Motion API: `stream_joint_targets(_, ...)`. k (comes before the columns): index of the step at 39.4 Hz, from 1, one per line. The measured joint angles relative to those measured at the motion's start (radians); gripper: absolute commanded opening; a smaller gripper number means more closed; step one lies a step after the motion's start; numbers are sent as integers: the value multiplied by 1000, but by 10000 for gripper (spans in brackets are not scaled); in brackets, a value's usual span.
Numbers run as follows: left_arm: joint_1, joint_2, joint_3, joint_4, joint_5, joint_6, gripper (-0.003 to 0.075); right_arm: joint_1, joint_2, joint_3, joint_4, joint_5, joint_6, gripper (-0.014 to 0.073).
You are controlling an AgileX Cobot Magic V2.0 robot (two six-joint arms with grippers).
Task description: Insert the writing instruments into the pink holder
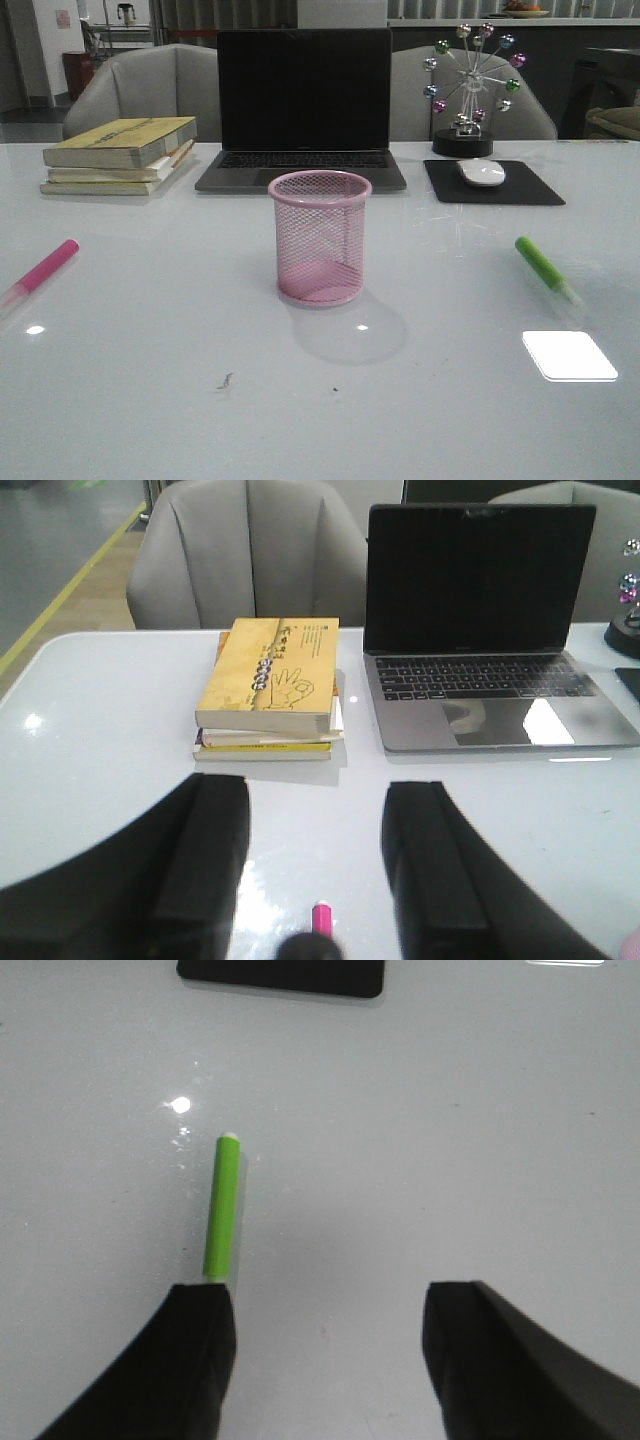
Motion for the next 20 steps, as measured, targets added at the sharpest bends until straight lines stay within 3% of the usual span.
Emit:
stream_joint_targets(10, 0, 53, -44, -9, 81, 0, 375, 94, 242, -221, 0, 89, -33, 519)
stream_joint_targets(20, 0, 57, -48, -28, 111, 0, 375, 99, 471, -368, 8, 231, -34, 519)
